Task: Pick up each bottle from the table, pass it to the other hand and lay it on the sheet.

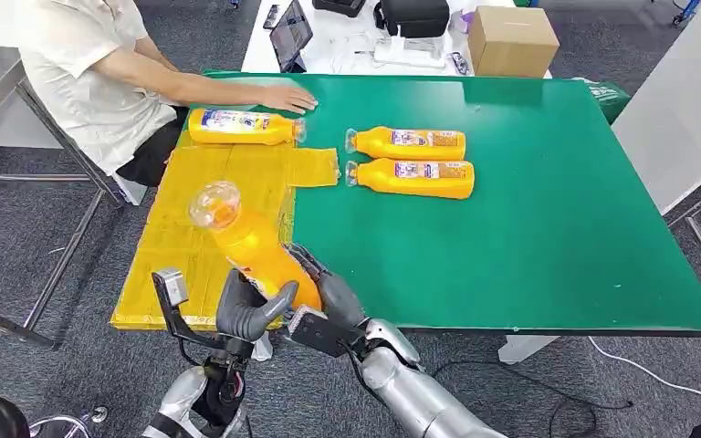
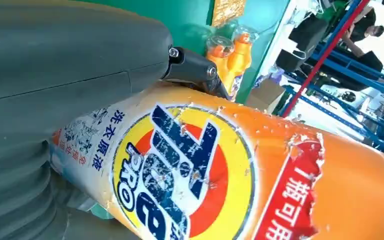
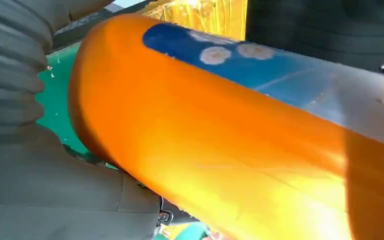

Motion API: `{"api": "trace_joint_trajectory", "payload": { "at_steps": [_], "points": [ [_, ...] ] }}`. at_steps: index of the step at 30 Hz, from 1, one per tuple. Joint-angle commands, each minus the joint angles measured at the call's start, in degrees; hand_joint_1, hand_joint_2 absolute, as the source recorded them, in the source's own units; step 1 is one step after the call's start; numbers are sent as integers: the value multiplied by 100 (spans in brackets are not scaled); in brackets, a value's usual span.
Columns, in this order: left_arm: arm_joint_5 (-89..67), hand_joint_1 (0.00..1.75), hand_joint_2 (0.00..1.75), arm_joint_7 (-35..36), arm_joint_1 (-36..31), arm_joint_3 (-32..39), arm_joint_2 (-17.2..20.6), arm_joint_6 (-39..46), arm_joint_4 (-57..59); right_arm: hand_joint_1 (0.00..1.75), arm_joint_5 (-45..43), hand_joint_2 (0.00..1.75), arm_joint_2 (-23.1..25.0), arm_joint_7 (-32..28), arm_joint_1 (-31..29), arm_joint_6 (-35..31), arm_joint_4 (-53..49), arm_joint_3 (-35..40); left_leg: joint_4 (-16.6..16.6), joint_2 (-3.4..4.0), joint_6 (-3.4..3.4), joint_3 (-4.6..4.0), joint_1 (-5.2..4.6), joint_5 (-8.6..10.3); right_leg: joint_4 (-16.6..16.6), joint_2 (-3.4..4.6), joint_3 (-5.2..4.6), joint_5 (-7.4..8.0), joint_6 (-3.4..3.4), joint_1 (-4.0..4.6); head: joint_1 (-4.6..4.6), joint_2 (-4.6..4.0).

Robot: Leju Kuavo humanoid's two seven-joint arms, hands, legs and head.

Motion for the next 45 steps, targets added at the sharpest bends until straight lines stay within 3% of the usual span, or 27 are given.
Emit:
{"api": "trace_joint_trajectory", "payload": {
  "at_steps": [1,6,10,15,18,22,26,35,36,41,45],
  "points": [
    [-109,175,175,-123,-463,-312,-82,19,-74,0,28,0,117,6,131,41,480,503,1,-17,8,12,4,-4,-2,-26,22,-10,-13,8,2,0],
    [-1481,175,175,-498,-642,57,153,1422,157,0,45,0,7,-82,468,-454,159,437,-4,-18,5,11,5,-1,-6,-24,19,-7,-12,8,0,0],
    [-1867,175,175,-499,-721,521,335,1631,273,0,159,0,-58,-108,664,-917,-60,425,-9,-13,7,29,5,-6,-10,-22,37,-10,-19,10,4,0],
    [-3791,175,175,-415,-1228,848,650,2421,998,0,232,0,-10,-333,657,-1694,-116,143,-6,-6,3,11,6,1,-3,-11,13,-2,-12,7,4,0],
    [-4101,175,175,-328,-1388,1256,690,2162,1268,0,230,0,-14,-349,664,-2120,-257,-157,-8,4,7,23,7,-2,-3,-5,24,-2,-20,11,2,0],
    [-5249,175,175,-73,-1743,1295,881,2391,1907,0,142,0,-35,-452,663,-2086,-348,-423,-6,1,7,18,5,1,-3,-7,22,-2,-15,7,2,0],
    [-6470,175,175,305,-2334,978,1051,2424,2998,0,176,0,19,-474,632,-1912,-339,-403,-8,-12,4,16,5,5,-1,-19,23,-4,-16,7,2,0],
    [-6474,175,175,296,-2353,987,1051,2424,3029,0,178,0,26,-474,633,-1915,-337,-400,-3,-1,7,17,4,-2,1,-9,19,-6,-14,7,4,0],
    [-7209,175,175,709,-2578,649,1132,2426,3479,0,148,0,27,-474,631,-1789,-359,-345,-3,-2,5,9,5,1,1,-8,13,-3,-11,6,4,0],
    [-7909,175,175,912,-3353,341,989,1573,5014,0,71,0,34,-474,586,-1668,-385,-178,-1,-18,6,12,7,5,4,-26,22,-5,-18,9,4,0],
    [-7919,175,175,906,-3551,390,860,1057,5410,0,-84,0,-30,-474,576,-1583,-538,-56,-2,-9,5,4,5,8,2,-14,11,0,-11,6,4,0]
  ]
}}
